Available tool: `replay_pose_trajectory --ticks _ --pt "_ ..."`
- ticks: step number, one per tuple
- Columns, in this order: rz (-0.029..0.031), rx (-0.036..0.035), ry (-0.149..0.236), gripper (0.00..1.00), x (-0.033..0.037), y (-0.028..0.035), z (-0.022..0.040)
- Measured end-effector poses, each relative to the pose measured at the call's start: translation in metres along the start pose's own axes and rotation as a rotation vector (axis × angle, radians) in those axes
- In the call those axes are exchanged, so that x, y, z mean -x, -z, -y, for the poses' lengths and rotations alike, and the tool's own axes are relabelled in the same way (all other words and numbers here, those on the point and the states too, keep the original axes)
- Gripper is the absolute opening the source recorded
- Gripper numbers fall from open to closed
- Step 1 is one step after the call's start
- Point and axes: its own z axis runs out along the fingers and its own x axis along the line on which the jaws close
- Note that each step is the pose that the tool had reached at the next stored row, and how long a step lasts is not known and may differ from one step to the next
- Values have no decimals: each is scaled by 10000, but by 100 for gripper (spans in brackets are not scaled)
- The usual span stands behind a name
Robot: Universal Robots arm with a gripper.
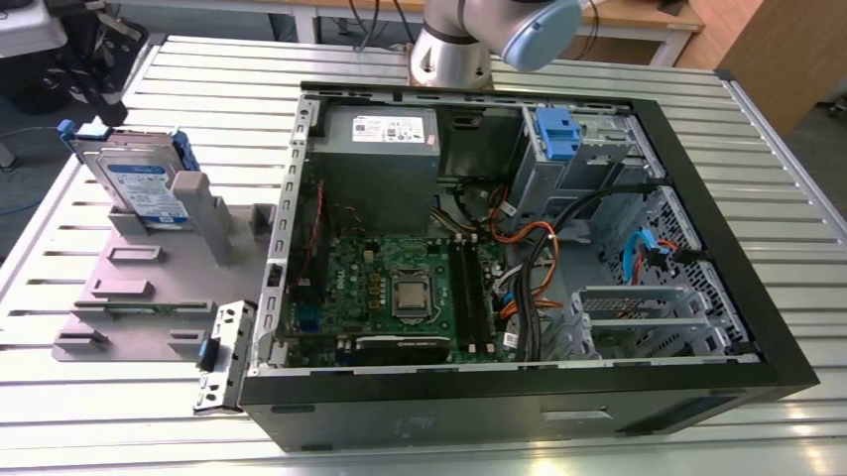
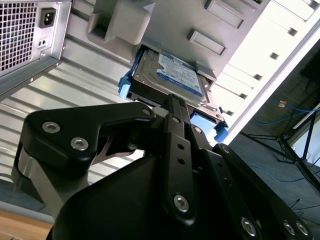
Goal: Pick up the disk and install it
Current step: 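Reach for the disk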
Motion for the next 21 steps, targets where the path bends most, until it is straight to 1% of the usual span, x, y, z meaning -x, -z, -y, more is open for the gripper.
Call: replay_pose_trajectory --ticks 3,6,8,13,16,21 --pt "3 2 0 11 -38 -23 -13" --pt "0 0 0 11 -58 -53 -26" --pt "-1 0 1 11 -61 -72 -32" --pt "0 0 0 11 -61 -77 -33" --pt "3 2 0 11 -62 -99 -32" --pt "1 1 0 11 -62 -118 -32"
